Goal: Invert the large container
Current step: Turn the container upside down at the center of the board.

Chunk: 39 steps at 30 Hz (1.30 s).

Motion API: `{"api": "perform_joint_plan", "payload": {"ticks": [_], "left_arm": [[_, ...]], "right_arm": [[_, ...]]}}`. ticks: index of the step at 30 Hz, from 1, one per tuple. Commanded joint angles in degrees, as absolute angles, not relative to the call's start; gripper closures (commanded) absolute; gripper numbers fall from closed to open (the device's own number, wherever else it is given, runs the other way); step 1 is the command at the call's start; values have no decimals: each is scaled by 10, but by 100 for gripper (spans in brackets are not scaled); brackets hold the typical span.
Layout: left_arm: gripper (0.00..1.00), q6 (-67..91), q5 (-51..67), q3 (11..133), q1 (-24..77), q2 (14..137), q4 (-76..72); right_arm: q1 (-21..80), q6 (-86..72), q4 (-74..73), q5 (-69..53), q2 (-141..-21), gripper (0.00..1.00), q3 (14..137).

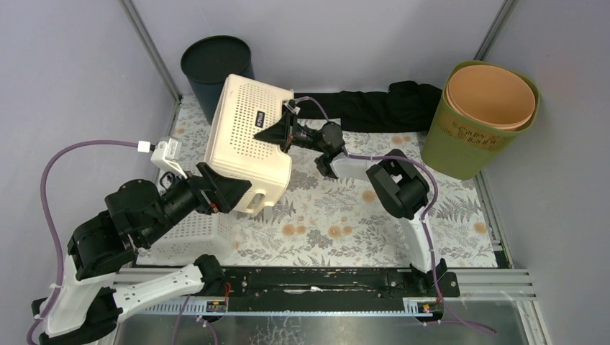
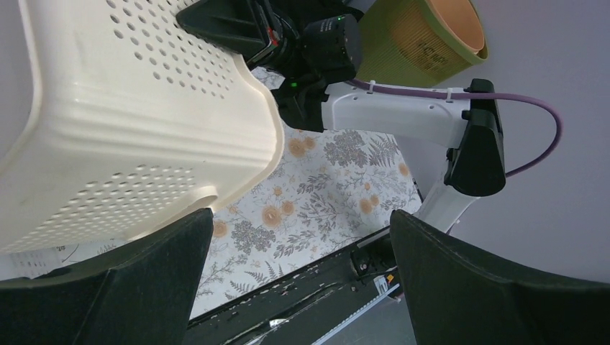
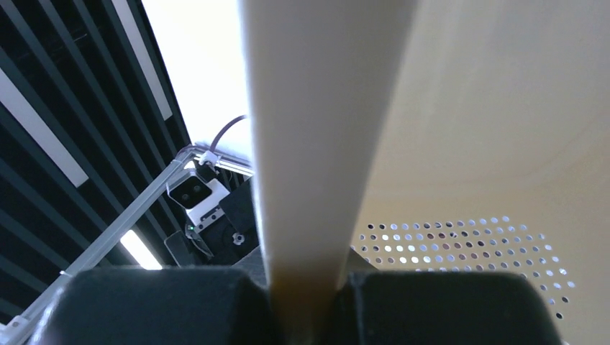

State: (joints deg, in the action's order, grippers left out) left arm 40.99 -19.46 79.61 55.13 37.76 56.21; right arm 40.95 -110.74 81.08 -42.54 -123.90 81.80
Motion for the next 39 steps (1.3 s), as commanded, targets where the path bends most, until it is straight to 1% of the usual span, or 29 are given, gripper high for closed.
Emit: {"api": "perform_joint_plan", "payload": {"ticks": [1,8,15,24,25,27,28,30,31,39], "left_arm": [[0,406,-206,792,550,381,557],[0,408,-202,784,550,382,554],[0,409,-204,784,550,382,553],[0,408,-200,781,550,387,550],[0,408,-200,781,550,388,549],[0,407,-200,781,550,389,549],[0,406,-200,781,551,390,549],[0,405,-200,782,550,392,549],[0,405,-200,782,550,392,548],[0,405,-198,781,550,397,547]], "right_arm": [[413,-1115,972,-386,-1237,100,839],[409,-1062,977,-409,-1209,100,724],[396,-1035,977,-432,-1180,100,636],[383,-1024,977,-457,-1169,100,573],[382,-1025,977,-457,-1169,96,569],[380,-1026,976,-457,-1169,78,562],[379,-1026,977,-457,-1169,71,557],[377,-1026,977,-458,-1168,61,550],[376,-1026,977,-459,-1167,58,546],[365,-1020,977,-464,-1161,47,516]]}}
